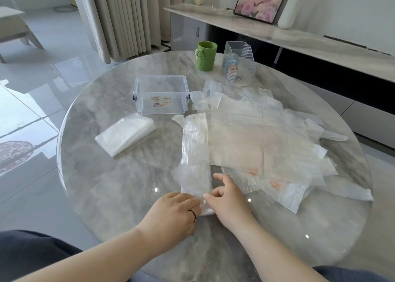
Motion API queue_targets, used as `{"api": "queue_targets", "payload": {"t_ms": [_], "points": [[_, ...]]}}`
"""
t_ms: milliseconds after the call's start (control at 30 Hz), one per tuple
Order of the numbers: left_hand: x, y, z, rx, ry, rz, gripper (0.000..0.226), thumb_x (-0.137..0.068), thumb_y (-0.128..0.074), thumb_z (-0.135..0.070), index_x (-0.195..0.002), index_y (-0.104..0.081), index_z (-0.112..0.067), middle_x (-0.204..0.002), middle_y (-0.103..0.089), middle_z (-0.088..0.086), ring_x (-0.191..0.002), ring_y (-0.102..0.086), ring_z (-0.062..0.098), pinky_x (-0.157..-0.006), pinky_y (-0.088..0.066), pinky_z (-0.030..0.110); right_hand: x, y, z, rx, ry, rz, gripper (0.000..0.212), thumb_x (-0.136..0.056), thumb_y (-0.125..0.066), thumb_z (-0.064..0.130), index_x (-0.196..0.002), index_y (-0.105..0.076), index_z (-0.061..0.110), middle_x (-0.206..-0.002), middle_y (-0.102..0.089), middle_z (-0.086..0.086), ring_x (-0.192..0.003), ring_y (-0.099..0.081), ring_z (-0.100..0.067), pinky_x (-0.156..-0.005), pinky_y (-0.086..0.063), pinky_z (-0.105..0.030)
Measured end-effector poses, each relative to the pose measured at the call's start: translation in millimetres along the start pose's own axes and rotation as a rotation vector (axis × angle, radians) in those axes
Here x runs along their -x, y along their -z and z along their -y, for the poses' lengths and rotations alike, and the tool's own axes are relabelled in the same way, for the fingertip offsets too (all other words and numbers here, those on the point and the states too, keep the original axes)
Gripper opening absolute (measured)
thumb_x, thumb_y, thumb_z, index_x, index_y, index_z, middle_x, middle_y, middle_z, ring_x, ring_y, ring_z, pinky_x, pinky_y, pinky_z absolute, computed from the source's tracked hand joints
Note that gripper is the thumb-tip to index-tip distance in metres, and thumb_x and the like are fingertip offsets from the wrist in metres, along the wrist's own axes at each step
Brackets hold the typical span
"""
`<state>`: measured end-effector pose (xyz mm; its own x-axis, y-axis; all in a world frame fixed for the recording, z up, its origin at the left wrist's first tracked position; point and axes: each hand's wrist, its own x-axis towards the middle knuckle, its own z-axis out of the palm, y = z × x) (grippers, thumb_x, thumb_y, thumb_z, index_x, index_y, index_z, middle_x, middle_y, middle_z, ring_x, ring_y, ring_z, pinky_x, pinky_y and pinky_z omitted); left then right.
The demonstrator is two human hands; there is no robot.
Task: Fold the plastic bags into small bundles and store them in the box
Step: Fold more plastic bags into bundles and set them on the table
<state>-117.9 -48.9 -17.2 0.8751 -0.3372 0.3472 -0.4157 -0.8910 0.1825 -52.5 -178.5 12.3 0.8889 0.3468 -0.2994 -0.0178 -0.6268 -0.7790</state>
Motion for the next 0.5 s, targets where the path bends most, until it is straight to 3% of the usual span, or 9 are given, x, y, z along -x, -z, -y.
{"api": "queue_targets", "payload": {"t_ms": [167, 267, 367, 433, 467, 500], "points": [[1.0, -2.0, 1.2, -0.017, 0.005, 0.036, 0.027, -0.065, -0.043, -0.016, -0.053, -0.066, -0.023, -0.060, -0.063, -0.013, -0.056, -0.062, 0.007, -0.047, -0.047, 0.017, -11.8, 3.4, 0.0, -0.032, 0.042, -0.122, 0.055, -0.087, -0.055, 0.009, -0.137, -0.035, 0.018, -0.083, -0.054, 0.017, -0.073, -0.049, -0.004, -0.078, -0.037, -0.019], [-0.4, 0.3, 1.1, -0.012, 0.030, 0.035, 0.030, -0.064, -0.041, -0.019, -0.049, -0.066, -0.025, -0.060, -0.063, -0.016, -0.056, -0.062, 0.003, -0.049, -0.047, 0.017, -10.6, 6.8, -2.3, 0.193, 0.257, -0.240, 0.047, -0.090, -0.046, 0.010, -0.136, -0.039, 0.016, -0.124, -0.050, 0.009, -0.101, -0.051, -0.010, -0.087, -0.036, -0.017], [-2.5, 5.5, 0.9, -0.002, 0.077, 0.010, 0.031, -0.062, -0.038, -0.018, -0.045, -0.063, -0.024, -0.055, -0.062, -0.017, -0.050, -0.059, 0.002, -0.045, -0.045, 0.014, -10.5, 12.8, -6.9, 0.401, 0.523, -0.253, 0.058, -0.072, -0.025, 0.004, -0.120, -0.057, 0.008, -0.128, -0.056, -0.005, -0.120, -0.042, -0.014, -0.101, -0.039, -0.027], [-4.3, 9.1, 1.6, -0.011, 0.110, -0.009, 0.029, -0.062, -0.037, -0.017, -0.042, -0.057, -0.022, -0.048, -0.057, -0.014, -0.044, -0.056, 0.004, -0.042, -0.042, 0.014, -12.4, 15.6, -15.3, 0.574, 0.624, -0.078, 0.069, -0.063, -0.021, 0.004, -0.126, -0.050, 0.009, -0.140, -0.038, -0.001, -0.132, -0.025, -0.014, -0.113, -0.015, -0.017], [-4.7, 10.9, 2.0, -0.018, 0.126, -0.026, 0.027, -0.062, -0.036, -0.018, -0.042, -0.054, -0.021, -0.044, -0.054, -0.012, -0.041, -0.053, 0.006, -0.040, -0.041, 0.014, -12.1, 17.5, -17.0, 0.629, 0.604, -0.003, 0.074, -0.063, -0.020, 0.004, -0.133, -0.044, 0.011, -0.144, -0.025, 0.003, -0.139, -0.016, -0.012, -0.111, 0.001, -0.009], [-5.5, 12.8, 2.1, -0.024, 0.138, -0.043, 0.025, -0.062, -0.036, -0.018, -0.043, -0.052, -0.021, -0.041, -0.051, -0.010, -0.039, -0.051, 0.007, -0.039, -0.040, 0.015, -11.9, 17.8, -18.7, 0.658, 0.635, 0.034, 0.076, -0.062, -0.020, 0.006, -0.136, -0.040, 0.012, -0.146, -0.023, 0.003, -0.141, -0.019, -0.011, -0.108, 0.008, -0.006]]}}
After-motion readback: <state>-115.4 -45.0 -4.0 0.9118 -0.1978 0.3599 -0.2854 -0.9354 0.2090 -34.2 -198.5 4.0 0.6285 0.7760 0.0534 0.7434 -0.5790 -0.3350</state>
